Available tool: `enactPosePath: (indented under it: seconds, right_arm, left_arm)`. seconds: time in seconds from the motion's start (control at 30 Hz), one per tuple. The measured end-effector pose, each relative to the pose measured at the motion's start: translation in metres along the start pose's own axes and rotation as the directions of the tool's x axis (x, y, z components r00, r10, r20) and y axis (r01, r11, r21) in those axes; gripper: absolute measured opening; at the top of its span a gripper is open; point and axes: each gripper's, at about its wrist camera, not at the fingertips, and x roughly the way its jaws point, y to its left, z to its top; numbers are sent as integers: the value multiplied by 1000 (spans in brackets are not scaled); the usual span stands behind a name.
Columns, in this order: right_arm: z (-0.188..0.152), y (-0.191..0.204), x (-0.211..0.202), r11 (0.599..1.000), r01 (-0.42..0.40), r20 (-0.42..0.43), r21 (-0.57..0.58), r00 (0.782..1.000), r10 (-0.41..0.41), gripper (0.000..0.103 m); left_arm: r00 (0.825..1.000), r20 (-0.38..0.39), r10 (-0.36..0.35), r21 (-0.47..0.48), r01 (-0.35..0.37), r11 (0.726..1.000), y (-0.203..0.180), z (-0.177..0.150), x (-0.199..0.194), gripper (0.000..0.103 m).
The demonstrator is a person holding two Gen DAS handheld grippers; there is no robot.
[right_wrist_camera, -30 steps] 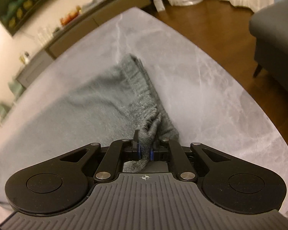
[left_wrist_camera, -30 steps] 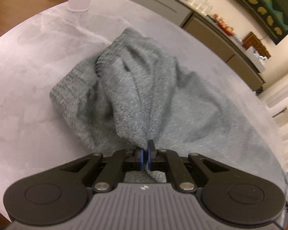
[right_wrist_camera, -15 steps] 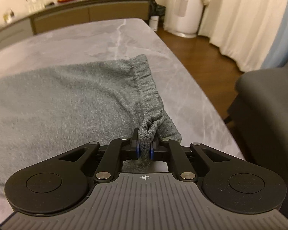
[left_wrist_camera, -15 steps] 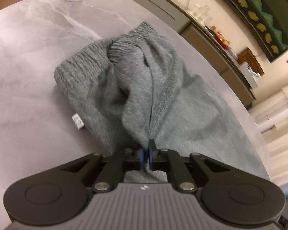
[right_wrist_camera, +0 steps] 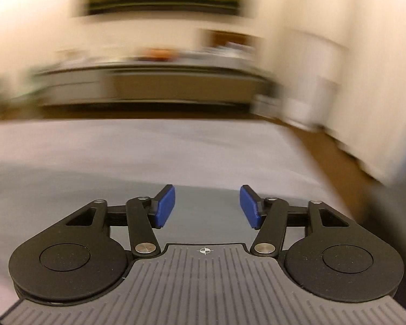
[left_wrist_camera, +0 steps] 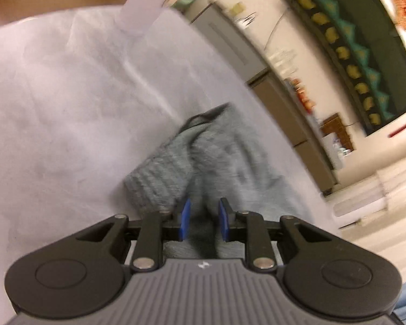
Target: Fold clothes
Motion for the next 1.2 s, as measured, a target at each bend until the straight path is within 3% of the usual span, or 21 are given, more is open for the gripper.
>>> enactPosePath:
  seconds: [0.07, 0.1, 0.17, 0.3, 0.33, 0.4, 0.43, 0.47, 0.5, 0.57, 0.63, 0.7, 0.8, 0.9, 1.07, 1.17, 1.2]
  right_arm:
    - [0, 90, -8, 977, -172, 9, -130, 985, 174, 67]
    - [-3, 135, -13, 948, -245, -4, -203, 968, 250, 68]
    - [-14, 225, -24, 858, -378, -32, -349, 919, 392, 68]
    - [-42, 380, -35, 648, -477, -84, -594, 838, 540, 70]
    - [-50, 412, -32, 602, -477, -102, -640, 830, 549, 71]
    - [-69, 461, -20, 548, -445, -119, -708, 840, 529, 70]
    - [-77, 475, -13, 535, -421, -118, -733, 852, 509, 68]
    - [-85, 488, -6, 521, -396, -116, -756, 865, 488, 58]
    - [-89, 496, 3, 518, -370, -114, -771, 881, 459, 50]
    - [-90, 500, 20, 545, -361, -132, -757, 901, 413, 2]
    - [-74, 487, 23, 633, -401, -132, -661, 894, 429, 3]
    - [-49, 463, 20, 711, -494, -147, -500, 858, 493, 3]
    - [-19, 434, 22, 755, -606, -153, -249, 795, 587, 2]
    - [-4, 412, 32, 732, -681, -147, 21, 722, 676, 2]
    - [-6, 378, 66, 615, -703, -141, 357, 610, 780, 3]
    - [-7, 379, 82, 587, -692, -138, 421, 590, 795, 3]
    - [-8, 379, 88, 577, -687, -137, 441, 584, 800, 3]
  left_arm:
    - [1000, 0, 24, -57, -24, 998, 16, 3, 1, 13]
    - [1000, 1, -2, -89, 2, 996, 22, 3, -1, 14]
    - [999, 18, -46, -97, 48, 994, 26, 5, -10, 19]
    - [994, 42, -97, -101, 100, 990, 25, 3, -20, 26]
    - [994, 40, -102, -99, 105, 989, 24, 3, -19, 26]
    - [994, 41, -103, -82, 106, 991, 20, 3, -19, 28]
    - [994, 46, -100, -68, 103, 992, 18, 3, -20, 28]
    - [994, 51, -101, -61, 104, 993, 16, 3, -20, 29]
    - [993, 56, -101, -54, 104, 993, 15, 4, -21, 30]
    - [992, 65, -110, -63, 114, 991, 15, 5, -23, 31]
    - [989, 78, -123, -94, 131, 987, 16, 7, -25, 36]
    - [986, 89, -141, -122, 151, 981, 16, 8, -25, 43]
    - [975, 95, -199, -169, 213, 962, 11, 6, -20, 55]
    - [964, 107, -245, -230, 264, 937, 5, -2, -13, 61]
    - [949, 130, -288, -346, 316, 883, -6, -6, 12, 71]
    - [948, 121, -294, -393, 317, 863, -9, 3, 36, 69]
    - [944, 138, -301, -394, 331, 857, -8, 6, 39, 62]
